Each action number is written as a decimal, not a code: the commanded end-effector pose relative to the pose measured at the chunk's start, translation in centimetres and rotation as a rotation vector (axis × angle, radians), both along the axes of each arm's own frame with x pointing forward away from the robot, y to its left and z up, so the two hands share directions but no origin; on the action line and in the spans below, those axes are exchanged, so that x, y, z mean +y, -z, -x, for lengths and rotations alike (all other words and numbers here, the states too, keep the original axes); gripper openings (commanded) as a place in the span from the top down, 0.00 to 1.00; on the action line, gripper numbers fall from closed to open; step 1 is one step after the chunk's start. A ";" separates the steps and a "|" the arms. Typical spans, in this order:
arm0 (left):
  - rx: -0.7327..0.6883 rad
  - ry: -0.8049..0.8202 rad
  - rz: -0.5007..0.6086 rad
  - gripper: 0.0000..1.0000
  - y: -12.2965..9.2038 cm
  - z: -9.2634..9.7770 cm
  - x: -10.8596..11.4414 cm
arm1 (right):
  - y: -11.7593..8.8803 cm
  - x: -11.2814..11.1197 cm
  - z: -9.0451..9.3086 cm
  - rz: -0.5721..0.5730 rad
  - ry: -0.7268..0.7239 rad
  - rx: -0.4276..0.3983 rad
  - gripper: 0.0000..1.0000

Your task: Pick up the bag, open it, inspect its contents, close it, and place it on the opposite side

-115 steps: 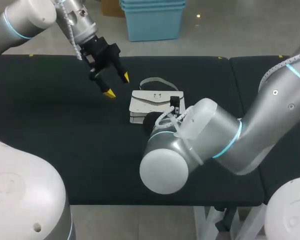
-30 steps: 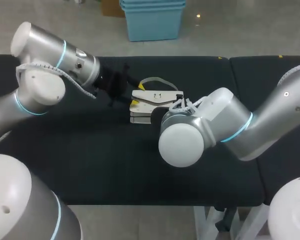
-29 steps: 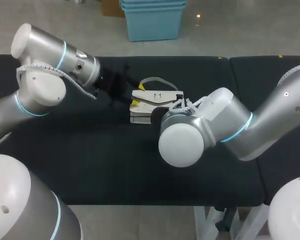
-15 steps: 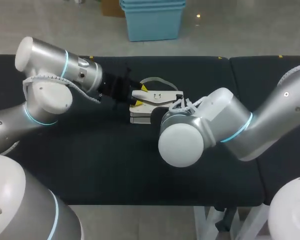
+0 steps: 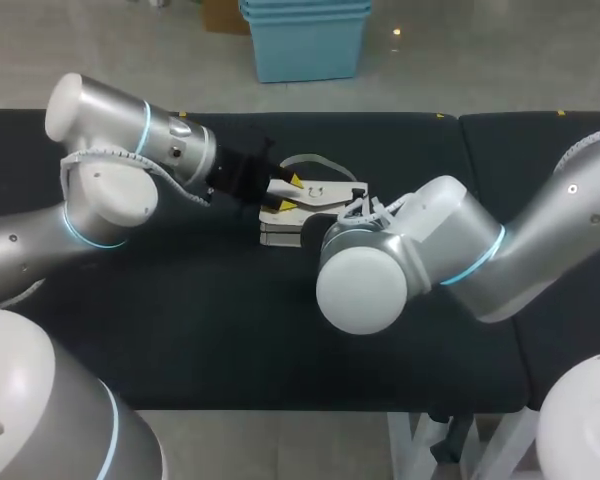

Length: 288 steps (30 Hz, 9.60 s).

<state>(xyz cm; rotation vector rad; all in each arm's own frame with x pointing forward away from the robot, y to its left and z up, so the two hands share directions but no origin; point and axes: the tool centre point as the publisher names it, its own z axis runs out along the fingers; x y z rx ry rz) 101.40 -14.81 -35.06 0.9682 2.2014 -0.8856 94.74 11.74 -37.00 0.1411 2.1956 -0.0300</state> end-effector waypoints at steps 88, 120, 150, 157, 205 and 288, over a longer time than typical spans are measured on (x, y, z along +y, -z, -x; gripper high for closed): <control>0.463 -0.260 0.030 0.93 1.5 -7.3 -2.7 | 0.2 -0.1 0.1 0.000 -0.002 -0.006 1.00; 0.529 -0.335 0.070 1.00 -5.3 -7.0 -1.9 | -9.4 1.2 2.8 0.141 -0.021 -0.066 0.00; 0.549 -0.314 0.071 1.00 -11.4 -3.7 -1.2 | -17.9 0.2 -2.7 0.112 0.039 -0.128 1.00; 0.573 -0.333 0.093 1.00 -12.0 -2.8 -1.3 | -17.4 1.2 -3.5 0.105 0.023 -0.104 1.00; 0.594 -0.330 0.214 1.00 -13.5 -2.1 -0.8 | -9.7 1.5 -3.5 0.060 0.039 0.082 1.00; 0.723 -0.223 0.254 1.00 -12.6 0.6 -0.2 | -4.5 2.2 -4.2 -0.006 0.061 0.241 1.00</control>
